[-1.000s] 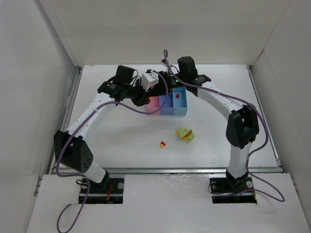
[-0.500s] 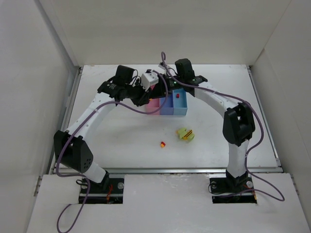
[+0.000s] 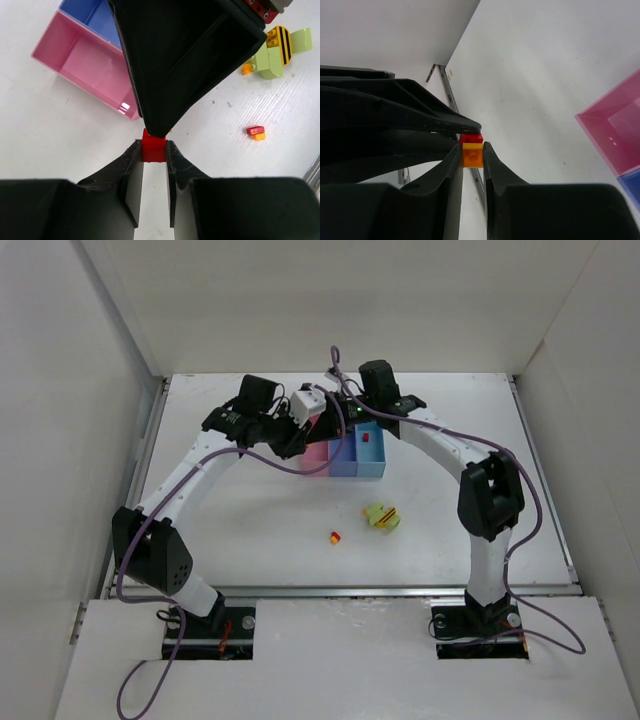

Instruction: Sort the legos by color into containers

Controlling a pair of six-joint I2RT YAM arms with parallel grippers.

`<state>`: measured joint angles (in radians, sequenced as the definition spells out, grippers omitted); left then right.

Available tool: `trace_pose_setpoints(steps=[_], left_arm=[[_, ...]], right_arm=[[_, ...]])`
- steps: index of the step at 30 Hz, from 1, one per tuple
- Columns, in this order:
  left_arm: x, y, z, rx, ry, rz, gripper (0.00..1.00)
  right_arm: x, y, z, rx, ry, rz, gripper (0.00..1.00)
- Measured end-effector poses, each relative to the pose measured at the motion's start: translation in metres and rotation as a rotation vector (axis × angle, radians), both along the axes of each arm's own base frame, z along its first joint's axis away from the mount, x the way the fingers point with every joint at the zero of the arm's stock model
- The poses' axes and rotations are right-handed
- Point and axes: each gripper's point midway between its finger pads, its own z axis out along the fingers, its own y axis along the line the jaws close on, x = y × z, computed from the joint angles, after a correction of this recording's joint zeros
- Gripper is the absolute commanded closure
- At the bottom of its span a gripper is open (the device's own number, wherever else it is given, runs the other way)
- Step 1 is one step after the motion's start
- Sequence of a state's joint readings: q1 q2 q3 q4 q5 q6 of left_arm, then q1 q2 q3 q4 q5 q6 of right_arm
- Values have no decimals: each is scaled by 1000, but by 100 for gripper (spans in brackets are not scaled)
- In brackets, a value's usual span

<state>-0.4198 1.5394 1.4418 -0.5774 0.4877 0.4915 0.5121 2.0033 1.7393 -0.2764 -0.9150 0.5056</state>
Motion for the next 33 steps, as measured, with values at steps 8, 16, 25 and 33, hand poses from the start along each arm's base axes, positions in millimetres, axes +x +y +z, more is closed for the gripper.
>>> trace_pose_setpoints(steps=[8,16,25,33], left_arm=[[-10,15,-43,79,69,39,100],[-23,22,-64,104,131,62,100],[-21,21,-57,87,113,72,100],[-20,20,-56,82,107,72,100]], right_arm=[[34,-32,-27,-107,12,-179,100],[89,-78,-55,-331,-59,-453,92],[109,-88,-101,-475,-47,-497,43],[104,-91,-110,-505,-32,-478,33]])
